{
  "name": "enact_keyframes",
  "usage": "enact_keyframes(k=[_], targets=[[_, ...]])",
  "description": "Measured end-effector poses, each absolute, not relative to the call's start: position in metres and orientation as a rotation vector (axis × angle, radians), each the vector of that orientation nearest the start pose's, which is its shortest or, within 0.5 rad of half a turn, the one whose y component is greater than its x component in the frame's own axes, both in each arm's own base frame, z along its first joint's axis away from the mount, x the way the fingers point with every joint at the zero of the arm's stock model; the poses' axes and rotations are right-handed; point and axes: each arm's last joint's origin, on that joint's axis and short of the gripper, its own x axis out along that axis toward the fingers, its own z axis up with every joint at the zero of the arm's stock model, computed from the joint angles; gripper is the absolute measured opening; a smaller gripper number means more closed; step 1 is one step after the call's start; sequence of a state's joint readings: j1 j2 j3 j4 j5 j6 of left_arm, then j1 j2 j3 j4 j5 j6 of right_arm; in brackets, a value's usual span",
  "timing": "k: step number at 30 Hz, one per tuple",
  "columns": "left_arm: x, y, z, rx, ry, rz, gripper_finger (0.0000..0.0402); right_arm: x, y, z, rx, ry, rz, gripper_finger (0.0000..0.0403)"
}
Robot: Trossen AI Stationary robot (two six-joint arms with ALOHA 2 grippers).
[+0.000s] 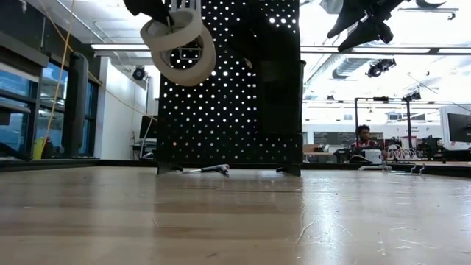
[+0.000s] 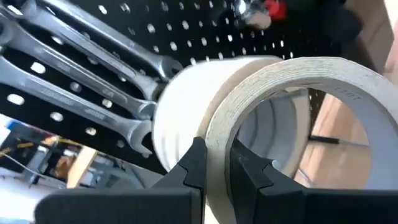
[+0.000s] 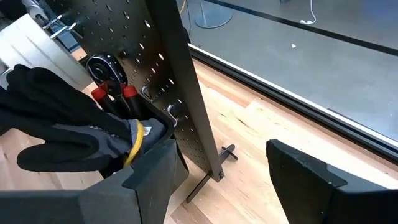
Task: Hang tools onto peg board
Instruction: Hang the masking tape onto the pegboard
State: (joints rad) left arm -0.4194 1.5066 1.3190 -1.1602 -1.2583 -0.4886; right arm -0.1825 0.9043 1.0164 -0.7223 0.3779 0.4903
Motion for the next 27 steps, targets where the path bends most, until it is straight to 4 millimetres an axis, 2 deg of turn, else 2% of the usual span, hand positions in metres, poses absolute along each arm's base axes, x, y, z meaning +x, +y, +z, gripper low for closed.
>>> enact_keyframes(k=[7, 16, 27], targets=[[0.264, -0.073, 0.304, 0.557, 0.729, 0.912, 0.0031, 0.166, -0.042, 0.344, 0.407, 0.466, -0.682, 0.0240], [0.266, -0.065, 0.304, 0.560, 0.737, 0.941, 0.0125, 0.166, -0.042, 0.344, 0.408, 0.464, -0.685, 0.0240], [0.265, -0.072, 0.308, 0.610, 0.751, 0.895, 0.0161, 0.166, -0.042, 0.344, 0.406, 0.465, -0.684, 0.0240]])
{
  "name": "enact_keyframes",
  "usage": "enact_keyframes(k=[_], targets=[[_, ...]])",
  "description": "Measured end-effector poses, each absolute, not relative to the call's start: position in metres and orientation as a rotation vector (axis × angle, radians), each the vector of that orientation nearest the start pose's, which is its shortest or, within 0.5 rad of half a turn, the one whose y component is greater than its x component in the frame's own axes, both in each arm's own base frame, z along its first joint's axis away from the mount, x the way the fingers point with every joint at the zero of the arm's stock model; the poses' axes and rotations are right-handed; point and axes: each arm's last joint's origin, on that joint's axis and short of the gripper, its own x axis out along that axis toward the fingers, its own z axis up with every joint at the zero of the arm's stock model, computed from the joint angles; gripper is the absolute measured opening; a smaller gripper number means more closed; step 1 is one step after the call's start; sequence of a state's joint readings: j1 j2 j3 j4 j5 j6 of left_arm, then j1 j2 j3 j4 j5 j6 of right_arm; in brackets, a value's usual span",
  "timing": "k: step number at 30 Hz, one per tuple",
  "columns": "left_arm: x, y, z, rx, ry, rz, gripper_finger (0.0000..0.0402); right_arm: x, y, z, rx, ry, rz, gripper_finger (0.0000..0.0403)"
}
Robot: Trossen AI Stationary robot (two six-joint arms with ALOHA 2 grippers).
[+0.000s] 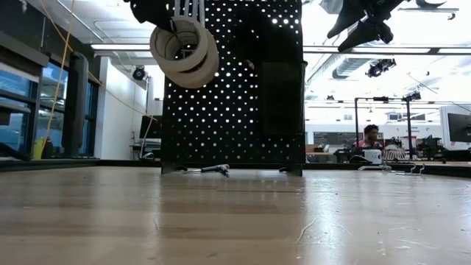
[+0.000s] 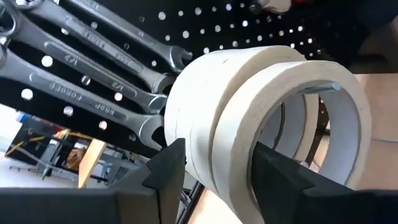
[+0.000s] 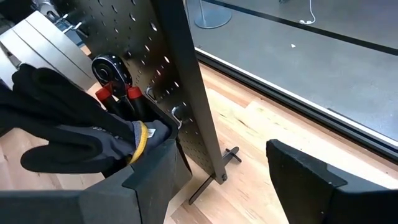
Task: Hang tools onto peg board
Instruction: Hang the masking tape onto the pegboard
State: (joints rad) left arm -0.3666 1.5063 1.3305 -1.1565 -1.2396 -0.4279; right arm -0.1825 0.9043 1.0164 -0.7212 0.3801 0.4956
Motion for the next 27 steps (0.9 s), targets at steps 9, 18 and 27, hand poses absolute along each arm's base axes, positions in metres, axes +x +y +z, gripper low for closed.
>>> enact_keyframes(k=[9, 18, 27], targets=[[0.267, -0.073, 0.321, 0.663, 0.738, 0.894, 0.0170, 0.166, -0.042, 0.344, 0.405, 0.466, -0.682, 0.0240], [0.268, -0.074, 0.322, 0.555, 0.804, 0.793, 0.0170, 0.167, -0.041, 0.344, 0.409, 0.469, -0.671, 0.0240], [0.268, -0.070, 0.323, 0.503, 0.806, 0.798, 0.0170, 0.167, -0.041, 0.344, 0.405, 0.470, -0.671, 0.0240]])
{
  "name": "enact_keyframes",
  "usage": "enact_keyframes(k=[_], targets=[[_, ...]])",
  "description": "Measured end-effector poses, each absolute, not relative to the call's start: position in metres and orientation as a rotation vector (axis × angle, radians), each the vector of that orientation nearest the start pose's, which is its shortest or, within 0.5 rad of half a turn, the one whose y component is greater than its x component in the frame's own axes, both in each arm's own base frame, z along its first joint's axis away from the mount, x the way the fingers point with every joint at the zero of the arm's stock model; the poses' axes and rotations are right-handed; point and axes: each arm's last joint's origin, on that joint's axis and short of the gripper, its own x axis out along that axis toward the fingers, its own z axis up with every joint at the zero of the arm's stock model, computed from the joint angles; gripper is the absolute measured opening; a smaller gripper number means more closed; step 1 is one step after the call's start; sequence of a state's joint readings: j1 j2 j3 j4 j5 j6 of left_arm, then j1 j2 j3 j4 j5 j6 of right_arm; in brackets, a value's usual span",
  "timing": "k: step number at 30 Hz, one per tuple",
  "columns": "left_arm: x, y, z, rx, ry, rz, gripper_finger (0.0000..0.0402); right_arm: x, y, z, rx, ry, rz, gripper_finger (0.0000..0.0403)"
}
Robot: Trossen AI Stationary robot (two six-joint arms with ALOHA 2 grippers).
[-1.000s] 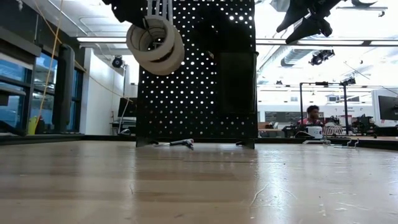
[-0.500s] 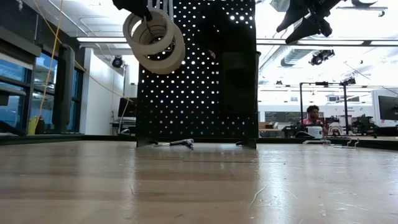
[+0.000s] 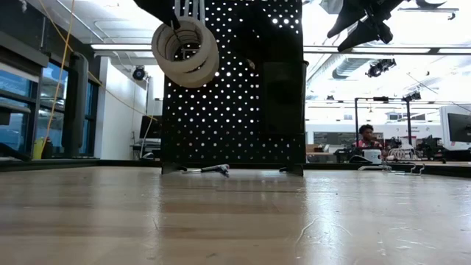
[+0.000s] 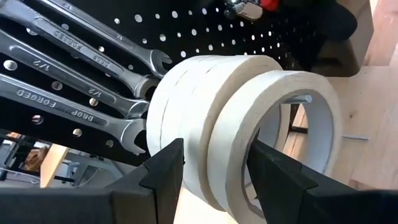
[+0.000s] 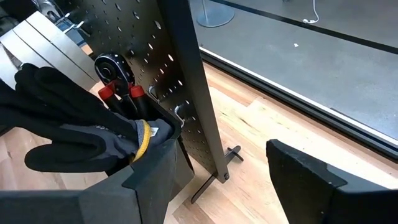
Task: Hang tools onto peg board
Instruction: Hang the masking tape onto the pegboard
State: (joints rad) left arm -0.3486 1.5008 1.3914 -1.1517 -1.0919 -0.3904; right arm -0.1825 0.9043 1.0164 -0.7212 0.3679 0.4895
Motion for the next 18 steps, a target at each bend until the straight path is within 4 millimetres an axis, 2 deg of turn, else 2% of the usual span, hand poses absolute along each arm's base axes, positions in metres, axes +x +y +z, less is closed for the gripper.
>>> enact_keyframes(k=[4, 18], targets=[[0.272, -0.065, 0.323, 0.452, 0.812, 0.792, 0.0170, 0.167, -0.041, 0.344, 0.402, 0.470, -0.671, 0.0240], [0.279, -0.049, 0.346, 0.239, 0.867, 0.643, 0.0170, 0.166, -0.042, 0.344, 0.375, 0.476, -0.676, 0.0240]])
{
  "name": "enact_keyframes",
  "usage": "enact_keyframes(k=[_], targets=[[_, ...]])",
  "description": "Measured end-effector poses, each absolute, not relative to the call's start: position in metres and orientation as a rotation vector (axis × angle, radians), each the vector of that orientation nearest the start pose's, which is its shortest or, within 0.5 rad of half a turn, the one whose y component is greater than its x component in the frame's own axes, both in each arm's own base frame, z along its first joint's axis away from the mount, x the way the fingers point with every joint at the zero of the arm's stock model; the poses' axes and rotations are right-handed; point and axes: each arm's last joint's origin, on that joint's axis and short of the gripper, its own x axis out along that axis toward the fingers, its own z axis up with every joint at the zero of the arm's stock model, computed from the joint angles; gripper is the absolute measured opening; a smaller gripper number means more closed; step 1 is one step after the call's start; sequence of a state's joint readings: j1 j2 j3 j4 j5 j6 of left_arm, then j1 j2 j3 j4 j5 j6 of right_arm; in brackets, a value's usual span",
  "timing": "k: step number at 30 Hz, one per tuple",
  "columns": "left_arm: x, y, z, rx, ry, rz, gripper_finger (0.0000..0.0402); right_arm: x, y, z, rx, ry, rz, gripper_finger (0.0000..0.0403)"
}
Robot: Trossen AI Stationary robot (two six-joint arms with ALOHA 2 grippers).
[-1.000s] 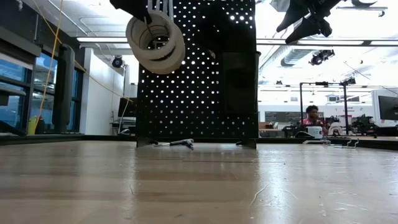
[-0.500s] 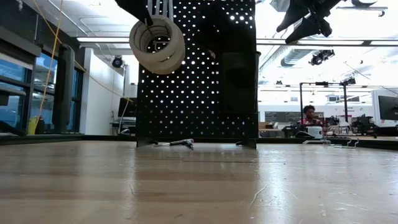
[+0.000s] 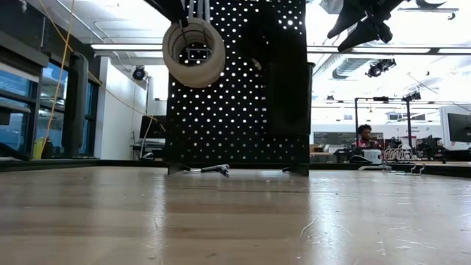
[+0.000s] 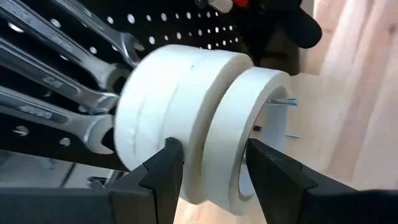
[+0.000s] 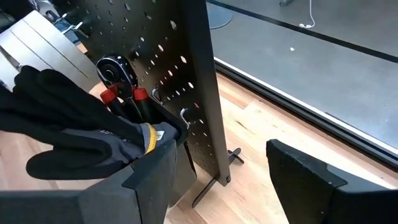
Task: Hang tools onto peg board
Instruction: Hang the masking tape onto the pegboard
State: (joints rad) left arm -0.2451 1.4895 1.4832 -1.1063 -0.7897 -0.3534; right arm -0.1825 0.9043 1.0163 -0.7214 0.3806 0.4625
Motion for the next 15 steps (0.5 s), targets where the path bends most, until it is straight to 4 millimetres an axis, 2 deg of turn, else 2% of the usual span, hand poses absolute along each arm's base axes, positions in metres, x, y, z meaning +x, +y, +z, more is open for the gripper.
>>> enact_keyframes(k=[10, 15], targets=[[0.2803, -0.0413, 0.3462, 0.142, 0.876, 0.637, 0.0170, 0.1664, -0.0416, 0.3439, 0.361, 0.481, -0.671, 0.0240], [0.2767, -0.0408, 0.3496, 0.119, 0.862, 0.635, 0.0170, 0.1694, -0.0408, 0.3475, 0.367, 0.448, -0.611, 0.0240]])
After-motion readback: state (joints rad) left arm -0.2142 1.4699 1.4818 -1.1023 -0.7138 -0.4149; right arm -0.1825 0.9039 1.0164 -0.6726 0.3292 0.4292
